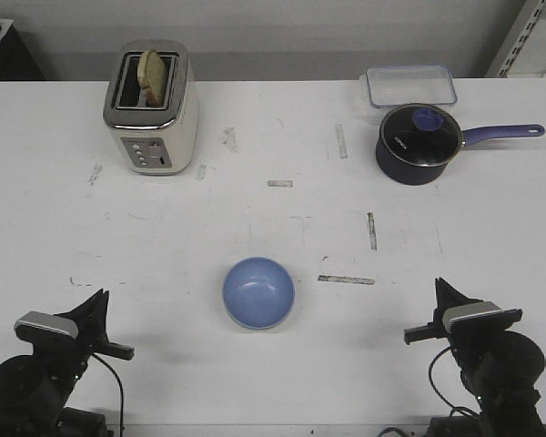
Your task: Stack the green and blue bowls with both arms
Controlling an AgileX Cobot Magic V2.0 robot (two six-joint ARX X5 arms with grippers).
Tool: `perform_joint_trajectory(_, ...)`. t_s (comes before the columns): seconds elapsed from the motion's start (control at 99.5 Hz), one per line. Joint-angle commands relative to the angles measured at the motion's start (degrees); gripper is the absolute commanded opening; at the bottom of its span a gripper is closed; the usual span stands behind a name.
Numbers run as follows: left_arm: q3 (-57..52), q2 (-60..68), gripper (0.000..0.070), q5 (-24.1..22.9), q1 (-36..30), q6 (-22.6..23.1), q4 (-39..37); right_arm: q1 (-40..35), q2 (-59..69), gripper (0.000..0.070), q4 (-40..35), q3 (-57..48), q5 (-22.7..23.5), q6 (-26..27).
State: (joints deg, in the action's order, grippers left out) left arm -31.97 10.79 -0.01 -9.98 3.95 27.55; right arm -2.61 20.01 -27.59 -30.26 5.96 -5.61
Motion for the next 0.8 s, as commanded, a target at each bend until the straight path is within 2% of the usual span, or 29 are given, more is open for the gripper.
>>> perform_joint_trajectory(0.0,-0.57,-0.07,0.0001,-0.07,0.00,0.79,-0.63,-0.07,0.28,0.0001,0.61,-0.39,-0.02,-0.26)
perform_joint_trajectory(0.593,-0.39,-0.04,0.0001,-0.81,0.17,0.74,-0.46,-0.07,0.28,0.0001,0.61,-0.39,-0.02,-0.24)
perform_joint_trajectory(0.794,4.52,-3.02,0.0001,-1.49,4.87,-2.25,-9.99,-0.07,0.28,0.0001,0.59,-0.39,-0.02,-0.26)
